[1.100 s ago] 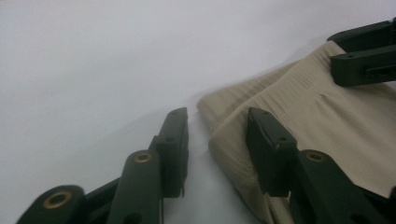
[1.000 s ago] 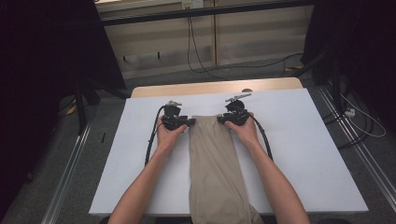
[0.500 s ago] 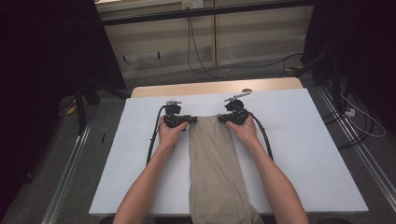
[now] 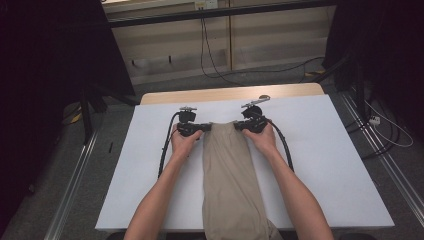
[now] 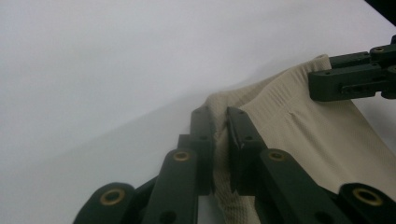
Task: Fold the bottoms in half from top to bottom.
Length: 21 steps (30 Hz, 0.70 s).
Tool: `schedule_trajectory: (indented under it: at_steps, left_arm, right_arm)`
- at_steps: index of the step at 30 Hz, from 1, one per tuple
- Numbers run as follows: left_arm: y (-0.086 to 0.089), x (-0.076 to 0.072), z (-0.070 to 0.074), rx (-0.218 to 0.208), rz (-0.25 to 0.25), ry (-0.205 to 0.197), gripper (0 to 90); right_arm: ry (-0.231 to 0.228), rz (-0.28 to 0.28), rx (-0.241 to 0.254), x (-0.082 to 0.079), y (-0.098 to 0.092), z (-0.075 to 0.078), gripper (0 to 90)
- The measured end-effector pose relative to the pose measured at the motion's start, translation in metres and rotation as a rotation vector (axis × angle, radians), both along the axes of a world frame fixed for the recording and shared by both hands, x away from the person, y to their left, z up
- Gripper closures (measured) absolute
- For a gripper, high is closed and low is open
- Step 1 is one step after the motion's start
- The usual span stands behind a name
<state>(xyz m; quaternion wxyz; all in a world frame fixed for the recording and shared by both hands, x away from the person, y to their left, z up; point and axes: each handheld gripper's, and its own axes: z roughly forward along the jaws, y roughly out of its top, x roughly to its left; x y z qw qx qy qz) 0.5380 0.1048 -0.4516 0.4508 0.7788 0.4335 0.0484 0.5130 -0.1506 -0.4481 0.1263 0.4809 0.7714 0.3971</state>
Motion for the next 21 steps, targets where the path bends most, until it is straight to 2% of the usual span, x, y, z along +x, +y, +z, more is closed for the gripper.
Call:
schedule_trajectory:
  at_steps: [1, 2, 4, 5, 6, 7, 8, 15, 18, 21]
  left_arm:
    - [0.0, 0.0, 0.0, 0.0, 0.0, 0.0, 82.1]
    - [0.0, 0.0, 0.008, -0.007, -0.003, -0.034, 82.1]
    - [0.001, 0.001, 0.016, -0.03, -0.005, -0.058, 82.0]
    - [0.001, 0.001, 0.016, -0.03, -0.005, -0.058, 82.0]
    - [0.0, 0.002, 0.024, -0.035, -0.001, -0.081, 81.9]
    - [0.0, 0.002, 0.024, -0.035, -0.001, -0.081, 82.0]
    - [-0.004, 0.004, 0.031, -0.028, -0.005, -0.107, 81.9]
    - [-0.016, 0.014, 0.054, -0.033, -0.02, -0.158, 81.7]
    - [-0.019, 0.02, 0.062, -0.069, -0.015, -0.165, 81.6]
    - [-0.023, 0.024, 0.069, -0.063, -0.009, -0.178, 81.7]
  right_arm:
    - [0.0, 0.0, 0.0, 0.0, 0.0, 0.0, 82.1]
    - [-0.018, -0.009, 0.022, 0.0, -0.003, 0.006, 82.0]
    - [-0.041, -0.014, 0.061, -0.001, -0.008, 0.013, 82.0]
    - [-0.041, -0.014, 0.061, -0.001, -0.008, 0.013, 82.0]
    - [-0.059, -0.016, 0.081, -0.001, -0.011, 0.02, 82.0]
    - [-0.067, -0.016, 0.088, -0.001, -0.012, 0.023, 82.0]
    - [-0.074, -0.02, 0.093, -0.001, -0.013, 0.027, 82.0]
    - [-0.117, -0.039, 0.105, 0.001, -0.026, 0.052, 81.9]
    - [-0.139, -0.046, 0.121, 0.003, -0.031, 0.062, 81.9]
    - [-0.155, -0.05, 0.122, 0.006, -0.034, 0.073, 81.8]
